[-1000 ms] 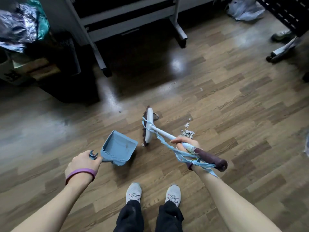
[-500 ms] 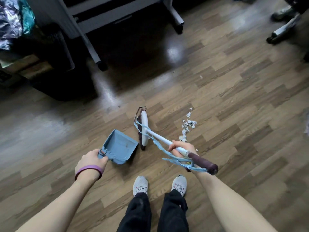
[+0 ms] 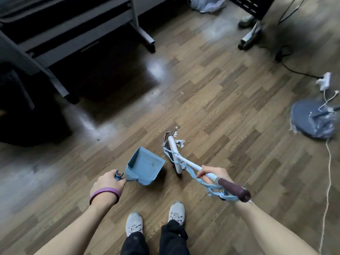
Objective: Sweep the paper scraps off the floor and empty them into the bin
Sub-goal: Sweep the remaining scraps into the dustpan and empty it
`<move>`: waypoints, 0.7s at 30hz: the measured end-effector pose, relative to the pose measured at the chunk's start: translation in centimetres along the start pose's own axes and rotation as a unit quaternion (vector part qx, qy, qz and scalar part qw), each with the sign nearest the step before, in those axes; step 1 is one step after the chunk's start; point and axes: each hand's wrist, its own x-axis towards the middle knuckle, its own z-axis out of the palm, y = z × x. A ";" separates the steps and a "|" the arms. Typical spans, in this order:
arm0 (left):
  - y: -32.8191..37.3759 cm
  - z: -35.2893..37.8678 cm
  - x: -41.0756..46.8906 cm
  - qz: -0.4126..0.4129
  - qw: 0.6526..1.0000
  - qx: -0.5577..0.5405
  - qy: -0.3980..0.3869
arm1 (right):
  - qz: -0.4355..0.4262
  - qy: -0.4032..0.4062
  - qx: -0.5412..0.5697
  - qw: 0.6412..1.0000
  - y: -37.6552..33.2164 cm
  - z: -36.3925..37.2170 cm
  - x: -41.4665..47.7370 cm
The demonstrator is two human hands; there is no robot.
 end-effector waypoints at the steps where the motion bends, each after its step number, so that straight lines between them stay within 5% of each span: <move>1: 0.7 0.0 -0.1 0.003 1.000 0.002 0.005 | -0.006 0.029 0.019 0.999 -0.4 -0.7 0.3; 7: 2.1 -1.5 0.1 0.000 0.999 0.000 0.044 | 0.110 0.015 0.149 0.983 2.2 -4.9 5.6; 15: 0.0 -3.2 4.6 0.006 0.999 -0.016 0.046 | 0.002 0.164 0.279 0.946 -6.1 -2.4 12.2; 19: -1.1 -4.5 8.3 0.026 0.999 0.006 0.029 | 0.172 0.077 0.316 0.930 -3.4 3.8 12.4; 21: -1.5 -5.3 10.2 0.047 0.999 0.012 0.012 | 0.284 0.029 0.378 0.880 -1.3 6.4 11.1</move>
